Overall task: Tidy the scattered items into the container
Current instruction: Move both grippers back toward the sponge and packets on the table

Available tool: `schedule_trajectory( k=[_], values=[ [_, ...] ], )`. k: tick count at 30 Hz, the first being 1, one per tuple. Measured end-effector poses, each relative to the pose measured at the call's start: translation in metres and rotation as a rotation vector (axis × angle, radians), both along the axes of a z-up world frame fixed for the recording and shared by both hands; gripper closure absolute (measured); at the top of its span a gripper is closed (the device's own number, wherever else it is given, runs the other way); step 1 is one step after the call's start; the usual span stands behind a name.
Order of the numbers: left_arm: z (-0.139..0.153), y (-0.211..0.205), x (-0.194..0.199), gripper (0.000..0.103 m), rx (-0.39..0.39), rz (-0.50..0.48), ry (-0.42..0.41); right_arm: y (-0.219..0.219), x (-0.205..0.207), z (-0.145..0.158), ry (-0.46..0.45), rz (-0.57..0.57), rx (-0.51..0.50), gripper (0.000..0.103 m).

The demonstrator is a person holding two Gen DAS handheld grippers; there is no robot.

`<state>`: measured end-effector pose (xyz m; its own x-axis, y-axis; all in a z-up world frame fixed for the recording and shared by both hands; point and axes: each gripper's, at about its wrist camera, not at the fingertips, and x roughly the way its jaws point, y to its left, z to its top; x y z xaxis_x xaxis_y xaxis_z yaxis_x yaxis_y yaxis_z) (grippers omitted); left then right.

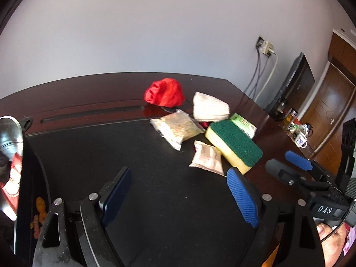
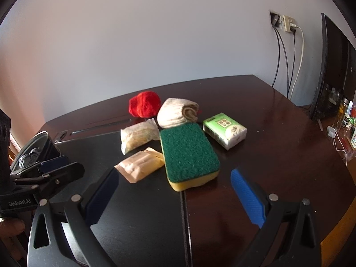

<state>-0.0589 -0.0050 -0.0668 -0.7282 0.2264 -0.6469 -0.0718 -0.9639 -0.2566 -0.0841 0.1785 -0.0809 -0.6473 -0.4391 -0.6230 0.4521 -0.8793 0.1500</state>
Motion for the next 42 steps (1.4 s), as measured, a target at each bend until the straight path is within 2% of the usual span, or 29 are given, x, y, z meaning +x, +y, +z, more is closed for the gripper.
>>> schedule_trajectory(
  k=[10, 16, 25, 30, 36, 38, 41, 42],
  values=[
    [-0.023, 0.026, -0.028, 0.015, 0.023, -0.09, -0.063, 0.009, -0.015, -0.01, 0.012, -0.037, 0.087, 0.001],
    [-0.034, 0.036, -0.039, 0.015, -0.016, -0.11, -0.097, 0.019, -0.025, -0.017, -0.006, -0.044, 0.099, 0.001],
    [-0.037, 0.04, -0.054, 0.015, -0.061, -0.111, -0.12, 0.008, -0.034, -0.024, -0.016, 0.015, 0.134, 0.001],
    [-0.038, 0.043, -0.058, 0.015, -0.125, -0.118, -0.119, 0.001, -0.047, -0.025, -0.042, 0.064, 0.146, 0.001],
    [-0.037, 0.04, -0.062, 0.015, -0.135, -0.149, -0.116, -0.003, -0.061, -0.03, -0.086, 0.137, 0.167, 0.001],
    [-0.037, 0.039, -0.063, 0.019, -0.125, -0.16, -0.114, -0.004, -0.065, -0.034, -0.103, 0.158, 0.18, 0.001],
    [-0.037, 0.041, -0.064, 0.03, -0.141, -0.168, -0.108, -0.004, -0.067, -0.038, -0.113, 0.181, 0.204, 0.001],
    [-0.037, 0.041, -0.064, 0.037, -0.143, -0.173, -0.107, -0.005, -0.068, -0.039, -0.112, 0.186, 0.208, 0.001]
  ],
)
